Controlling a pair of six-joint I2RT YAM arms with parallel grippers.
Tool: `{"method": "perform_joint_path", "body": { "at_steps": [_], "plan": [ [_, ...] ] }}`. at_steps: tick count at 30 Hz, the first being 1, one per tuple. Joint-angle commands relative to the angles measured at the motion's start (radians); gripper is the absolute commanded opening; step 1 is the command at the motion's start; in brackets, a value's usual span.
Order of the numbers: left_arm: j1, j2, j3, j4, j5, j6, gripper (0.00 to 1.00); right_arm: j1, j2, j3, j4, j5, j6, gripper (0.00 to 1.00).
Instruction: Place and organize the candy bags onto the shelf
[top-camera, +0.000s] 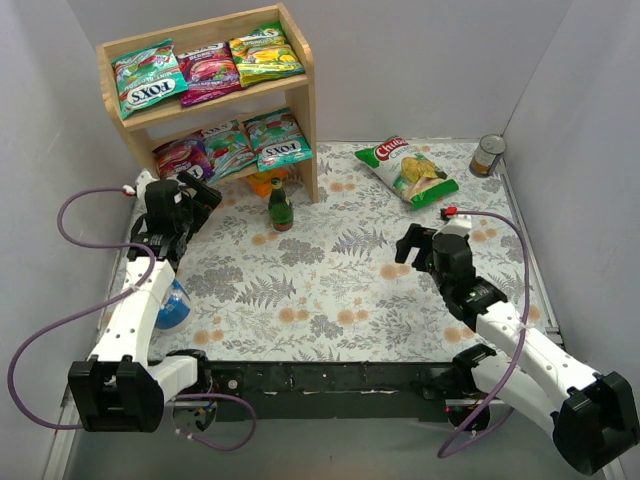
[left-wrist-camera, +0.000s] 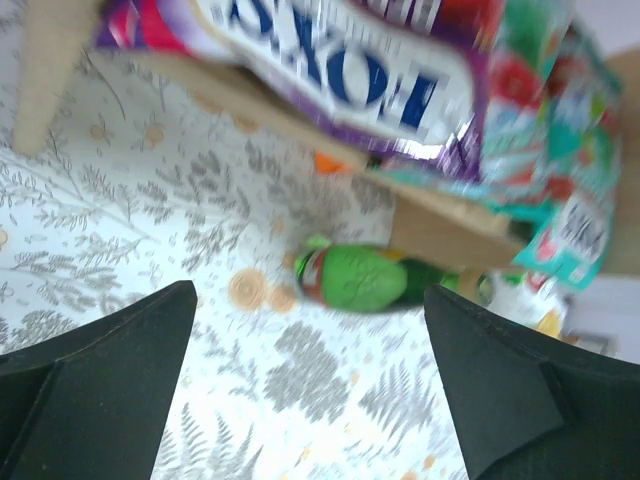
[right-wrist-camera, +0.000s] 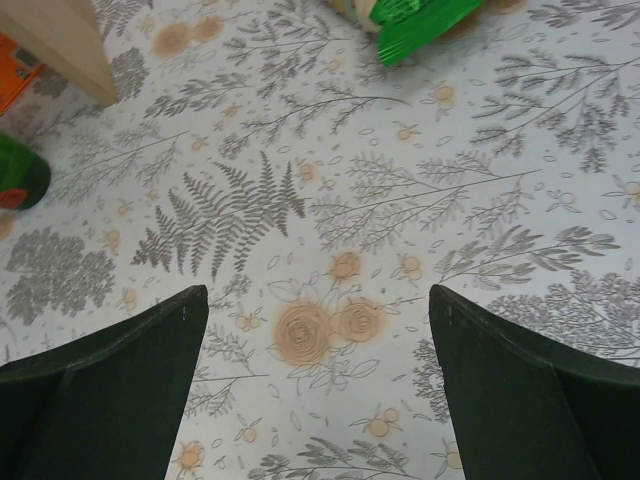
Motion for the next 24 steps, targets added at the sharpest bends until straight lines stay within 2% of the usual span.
{"method": "perform_joint_path", "body": {
  "at_steps": [1,10,24],
  "plan": [
    [-0.010,-0.047,-0.071,-0.031,0.159,0.147,0.98,-0.129,-0.048,-0.006,-0.025,-0.077,-0.072,0.98],
    [-0.011,-0.166,-0.227,-0.024,0.200,0.203,0.98,-0.232,-0.110,-0.035,-0.054,-0.095,-0.054,0.98],
    [-0.011,-0.175,-0.237,-0.041,0.207,0.210,0.98,-0.256,-0.124,-0.052,-0.042,-0.109,-0.051,0.98]
  ]
}}
